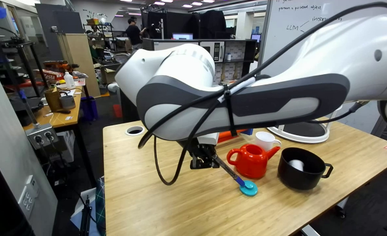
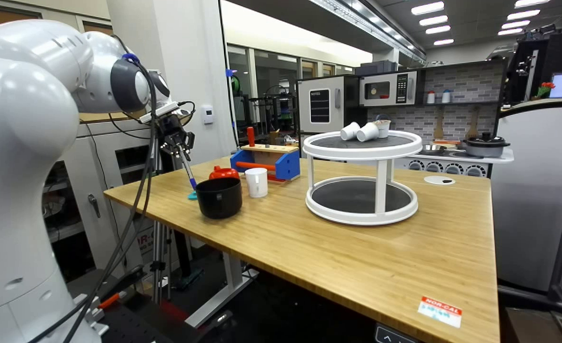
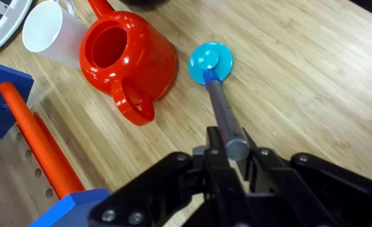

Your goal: Put one of the cups atop the stand in the mug and another in the bowl, then place the marker in the kettle on the table

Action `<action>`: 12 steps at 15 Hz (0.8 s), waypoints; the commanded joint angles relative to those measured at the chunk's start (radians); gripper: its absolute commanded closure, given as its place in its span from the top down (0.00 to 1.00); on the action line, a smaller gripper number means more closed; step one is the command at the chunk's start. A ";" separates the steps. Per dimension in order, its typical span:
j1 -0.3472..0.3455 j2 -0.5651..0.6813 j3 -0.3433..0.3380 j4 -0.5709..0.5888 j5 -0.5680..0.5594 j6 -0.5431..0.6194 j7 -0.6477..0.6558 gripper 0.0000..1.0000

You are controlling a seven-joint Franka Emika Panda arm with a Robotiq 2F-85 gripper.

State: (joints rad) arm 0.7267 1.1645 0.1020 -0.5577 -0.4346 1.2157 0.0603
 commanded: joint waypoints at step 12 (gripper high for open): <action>0.040 0.098 -0.072 0.170 0.120 -0.125 -0.090 0.04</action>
State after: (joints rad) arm 0.7539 1.2197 0.0626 -0.4736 -0.3453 1.1385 0.0095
